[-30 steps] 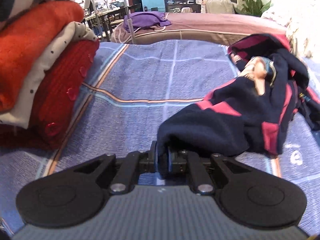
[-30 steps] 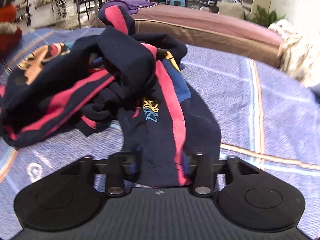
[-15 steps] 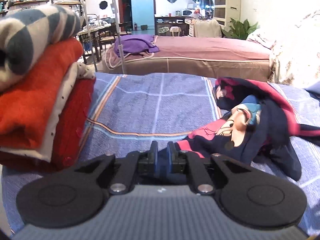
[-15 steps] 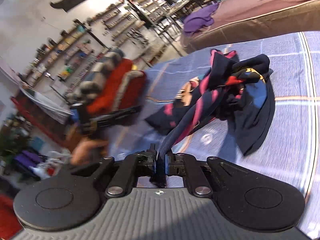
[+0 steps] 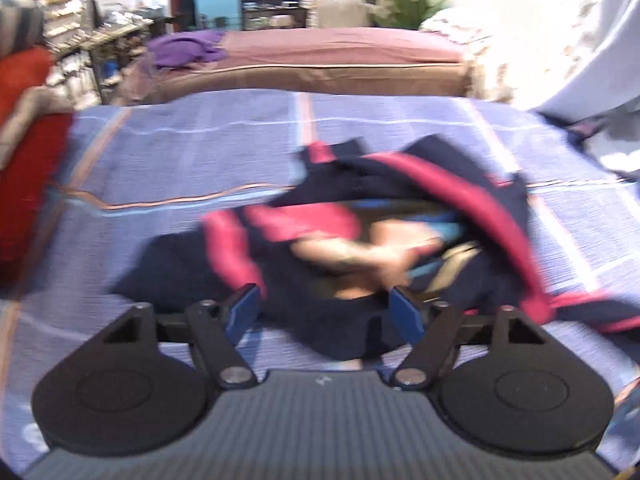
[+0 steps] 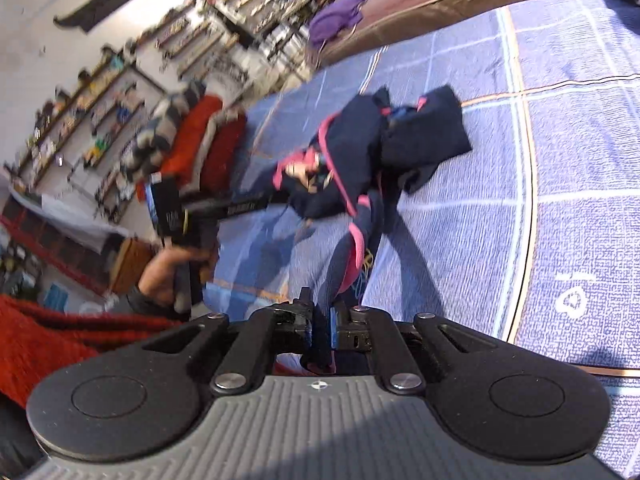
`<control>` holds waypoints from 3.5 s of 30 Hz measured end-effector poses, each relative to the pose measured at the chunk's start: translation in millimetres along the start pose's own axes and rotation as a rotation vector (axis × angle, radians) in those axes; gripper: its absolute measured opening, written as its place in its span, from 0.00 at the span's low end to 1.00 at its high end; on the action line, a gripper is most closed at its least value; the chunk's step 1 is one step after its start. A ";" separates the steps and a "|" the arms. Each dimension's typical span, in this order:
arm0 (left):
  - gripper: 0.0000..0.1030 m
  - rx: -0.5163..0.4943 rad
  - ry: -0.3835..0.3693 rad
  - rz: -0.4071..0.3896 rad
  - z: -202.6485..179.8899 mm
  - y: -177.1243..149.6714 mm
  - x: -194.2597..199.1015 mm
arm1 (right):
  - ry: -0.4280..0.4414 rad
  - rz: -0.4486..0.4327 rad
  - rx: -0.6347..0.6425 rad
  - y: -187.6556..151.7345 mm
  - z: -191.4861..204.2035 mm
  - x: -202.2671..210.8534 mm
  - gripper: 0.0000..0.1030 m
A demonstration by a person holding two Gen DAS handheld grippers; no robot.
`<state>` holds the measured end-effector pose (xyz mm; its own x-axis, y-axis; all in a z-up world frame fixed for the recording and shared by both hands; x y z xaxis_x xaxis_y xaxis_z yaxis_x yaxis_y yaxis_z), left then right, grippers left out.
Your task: Fold small clothes
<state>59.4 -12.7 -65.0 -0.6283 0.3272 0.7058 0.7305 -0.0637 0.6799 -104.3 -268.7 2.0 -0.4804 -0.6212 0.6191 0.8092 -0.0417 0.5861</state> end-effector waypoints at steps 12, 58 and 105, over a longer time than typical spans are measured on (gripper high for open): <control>0.15 -0.039 -0.096 0.055 -100.7 14.6 -54.9 | -0.065 -0.053 0.026 -22.1 -10.0 11.2 0.14; 0.95 -0.081 0.357 -0.187 67.9 66.3 69.6 | -1.047 -0.242 0.204 66.2 -184.3 76.2 1.00; 0.77 -0.494 -0.049 0.202 -86.8 -30.2 -47.1 | -0.392 -0.161 0.181 -75.8 -43.7 42.3 0.04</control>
<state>43.7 -108.0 -101.5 -0.4665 0.3051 0.8302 0.6156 -0.5620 0.5524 -171.2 -326.1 -39.1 -0.7153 -0.2739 0.6429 0.6582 0.0451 0.7515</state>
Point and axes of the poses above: each gripper's, at about its wrist camera, not at the fingertips, and x roughly against the way its jaws point, z to its left, y to its top, the point moved 8 cm from there along -x, roughly the way its jaws point, and after that the axes turned 12 degrees about x, right-handed, at the moved point
